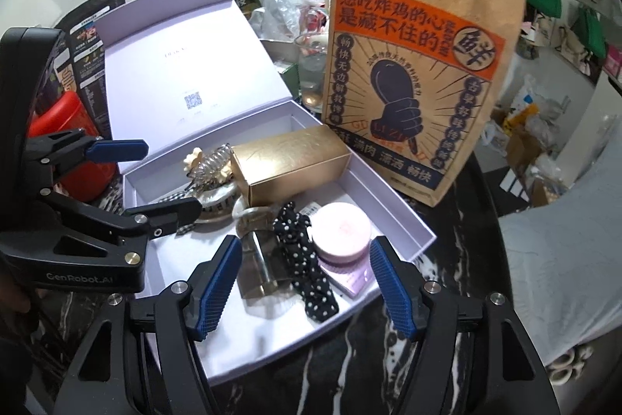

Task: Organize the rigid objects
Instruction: 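Open both tools to release the claw clip and black cup, then withdraw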

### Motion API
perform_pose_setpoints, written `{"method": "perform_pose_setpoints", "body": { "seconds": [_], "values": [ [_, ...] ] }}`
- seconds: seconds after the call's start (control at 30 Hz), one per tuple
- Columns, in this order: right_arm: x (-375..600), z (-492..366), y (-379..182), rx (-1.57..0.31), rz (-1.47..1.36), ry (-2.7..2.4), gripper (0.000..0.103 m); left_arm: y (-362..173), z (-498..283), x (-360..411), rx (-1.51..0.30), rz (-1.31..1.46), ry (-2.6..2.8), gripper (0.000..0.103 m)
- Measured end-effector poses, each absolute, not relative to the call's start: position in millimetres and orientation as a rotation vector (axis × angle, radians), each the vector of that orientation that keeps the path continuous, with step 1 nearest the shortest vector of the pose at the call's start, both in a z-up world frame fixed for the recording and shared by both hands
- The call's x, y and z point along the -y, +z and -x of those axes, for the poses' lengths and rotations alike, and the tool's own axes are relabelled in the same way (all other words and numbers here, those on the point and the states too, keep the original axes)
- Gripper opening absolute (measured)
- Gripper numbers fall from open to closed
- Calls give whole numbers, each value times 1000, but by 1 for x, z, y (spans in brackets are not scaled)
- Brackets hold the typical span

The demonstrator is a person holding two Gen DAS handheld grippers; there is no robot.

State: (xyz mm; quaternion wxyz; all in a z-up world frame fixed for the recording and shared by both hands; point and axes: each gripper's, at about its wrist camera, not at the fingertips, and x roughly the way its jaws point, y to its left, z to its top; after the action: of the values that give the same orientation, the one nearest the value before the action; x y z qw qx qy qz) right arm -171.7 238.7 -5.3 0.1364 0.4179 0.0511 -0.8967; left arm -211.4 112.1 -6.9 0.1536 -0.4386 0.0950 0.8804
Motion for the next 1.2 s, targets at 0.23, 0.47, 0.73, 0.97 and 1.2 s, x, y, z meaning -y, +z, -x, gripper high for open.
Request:
{"method": "perform_pose_setpoints", "body": {
  "seconds": [0.23, 0.47, 0.73, 0.97, 1.2],
  "values": [
    [-243, 151, 18, -145, -1157, -2653, 80, 17, 194, -106, -253, 1205, 2574, 88],
    [-244, 134, 36, -207, -1108, -2756, 91, 37, 172, -96, -233, 1169, 2610, 102],
    [-246, 111, 54, -202, -1047, -2820, 98, 57, 145, -85, -227, 1106, 2648, 102],
    [-241, 86, 70, -236, -1009, -2882, 103, 75, 120, -77, -202, 1063, 2716, 102],
    [-243, 63, 80, -217, -1010, -2951, 103, 86, 92, -76, -225, 1015, 2749, 102]
  ]
}}
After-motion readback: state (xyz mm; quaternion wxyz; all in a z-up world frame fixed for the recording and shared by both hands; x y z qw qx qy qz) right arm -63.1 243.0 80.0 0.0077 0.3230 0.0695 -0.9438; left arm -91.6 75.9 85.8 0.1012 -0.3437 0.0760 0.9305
